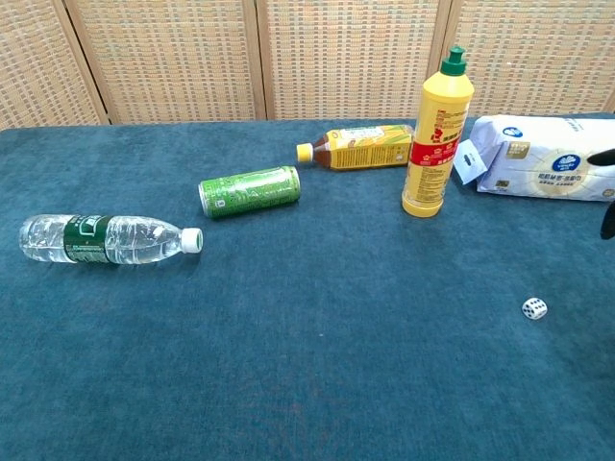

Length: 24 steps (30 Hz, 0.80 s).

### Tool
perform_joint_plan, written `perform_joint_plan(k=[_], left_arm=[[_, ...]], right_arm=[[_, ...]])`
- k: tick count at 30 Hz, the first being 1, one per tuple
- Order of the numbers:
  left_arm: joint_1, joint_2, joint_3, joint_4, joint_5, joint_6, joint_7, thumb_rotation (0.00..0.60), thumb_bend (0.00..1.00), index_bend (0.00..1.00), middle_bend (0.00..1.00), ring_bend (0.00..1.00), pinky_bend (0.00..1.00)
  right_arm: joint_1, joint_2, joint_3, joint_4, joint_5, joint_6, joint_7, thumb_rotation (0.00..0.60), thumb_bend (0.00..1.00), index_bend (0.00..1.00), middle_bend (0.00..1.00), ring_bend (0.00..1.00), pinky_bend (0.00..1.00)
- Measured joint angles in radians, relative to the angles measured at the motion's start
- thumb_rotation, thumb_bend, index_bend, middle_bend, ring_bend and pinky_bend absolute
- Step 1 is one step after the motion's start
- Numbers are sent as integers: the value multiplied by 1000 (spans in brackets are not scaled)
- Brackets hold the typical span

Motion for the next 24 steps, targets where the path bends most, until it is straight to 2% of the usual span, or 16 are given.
perform_joint_plan(k=[12,24], left_arm=[[-3,-1,0,2,-2,-5,-1,600,284,0,0,0,0],[-6,-2,-1,5,-5,-11,-1,600,284,0,0,0,0]], right_arm=[[102,-89,42,-8,165,-165,-188,600,260,369,0,0,0],[163,-166,60,30,316,-224,-281,600,260,390,0,0,0]])
